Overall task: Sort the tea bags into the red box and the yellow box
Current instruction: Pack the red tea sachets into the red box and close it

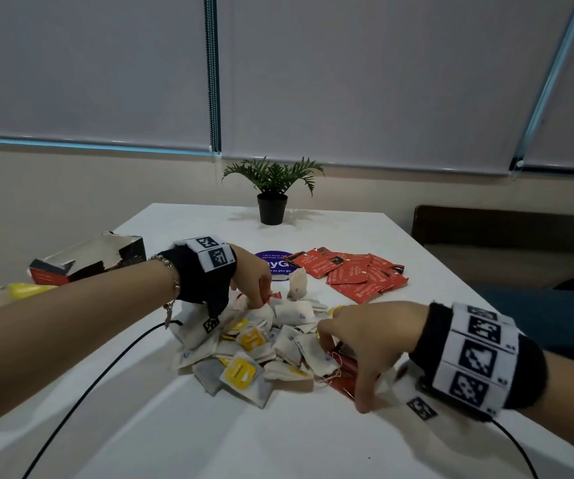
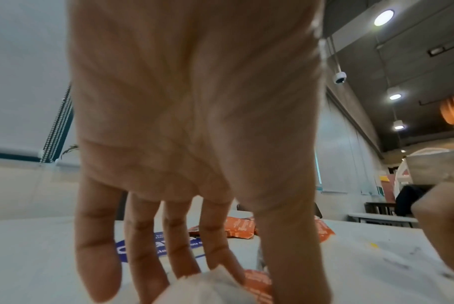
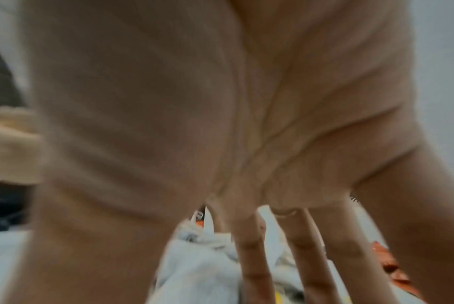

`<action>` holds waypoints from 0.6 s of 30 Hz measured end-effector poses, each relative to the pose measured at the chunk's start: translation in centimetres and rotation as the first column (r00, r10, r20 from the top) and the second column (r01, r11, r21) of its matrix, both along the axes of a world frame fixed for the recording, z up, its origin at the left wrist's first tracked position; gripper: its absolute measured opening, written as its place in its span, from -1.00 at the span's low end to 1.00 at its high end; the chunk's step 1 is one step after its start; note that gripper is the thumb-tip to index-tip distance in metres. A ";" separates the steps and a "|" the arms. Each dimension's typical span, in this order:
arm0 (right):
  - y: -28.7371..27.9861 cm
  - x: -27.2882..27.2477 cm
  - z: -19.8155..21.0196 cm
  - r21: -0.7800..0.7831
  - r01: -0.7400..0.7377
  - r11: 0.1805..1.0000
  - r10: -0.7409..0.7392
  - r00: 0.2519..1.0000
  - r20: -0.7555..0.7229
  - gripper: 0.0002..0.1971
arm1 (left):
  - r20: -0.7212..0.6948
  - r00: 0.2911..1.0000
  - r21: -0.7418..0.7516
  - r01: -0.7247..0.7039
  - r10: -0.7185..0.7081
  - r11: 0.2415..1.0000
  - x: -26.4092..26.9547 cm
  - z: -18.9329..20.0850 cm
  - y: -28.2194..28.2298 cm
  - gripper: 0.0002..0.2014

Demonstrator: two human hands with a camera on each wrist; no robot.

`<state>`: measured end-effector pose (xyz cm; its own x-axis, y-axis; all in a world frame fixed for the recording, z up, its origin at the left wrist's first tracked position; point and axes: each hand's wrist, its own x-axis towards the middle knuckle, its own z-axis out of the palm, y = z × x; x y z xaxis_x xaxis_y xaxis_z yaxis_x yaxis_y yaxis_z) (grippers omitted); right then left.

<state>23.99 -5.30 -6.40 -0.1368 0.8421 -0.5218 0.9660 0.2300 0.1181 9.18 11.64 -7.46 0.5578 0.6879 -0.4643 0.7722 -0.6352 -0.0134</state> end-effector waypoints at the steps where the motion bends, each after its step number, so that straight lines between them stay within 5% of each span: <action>1: -0.3 0.0 -0.3 0.030 -0.020 0.999 0.020 1.000 0.005 -0.27 | 0.001 1.000 0.005 -0.004 0.004 1.000 0.0 0.1 -0.1 -0.73; 6: 0.3 1.4 -0.5 0.154 -0.012 0.988 0.024 0.997 -0.076 -0.55 | 0.043 0.998 0.049 -0.050 0.048 0.998 -0.4 0.1 -0.2 -0.41; 9: 0.9 2.0 -1.1 0.188 -0.013 0.982 0.037 0.992 -0.124 -0.51 | 0.083 0.993 0.052 -0.094 0.089 0.994 -1.1 0.4 0.1 -0.31; 13: 1.3 2.5 -1.8 0.166 0.055 0.985 -0.025 0.984 -0.176 -0.37 | 0.198 0.974 0.110 -0.136 0.113 0.985 -2.1 1.2 0.6 -0.37; 18: 1.6 2.7 -1.5 0.191 0.019 0.981 0.030 0.968 -0.249 -0.54 | 0.354 0.930 0.184 -0.174 0.100 0.967 -2.9 2.6 1.2 -0.43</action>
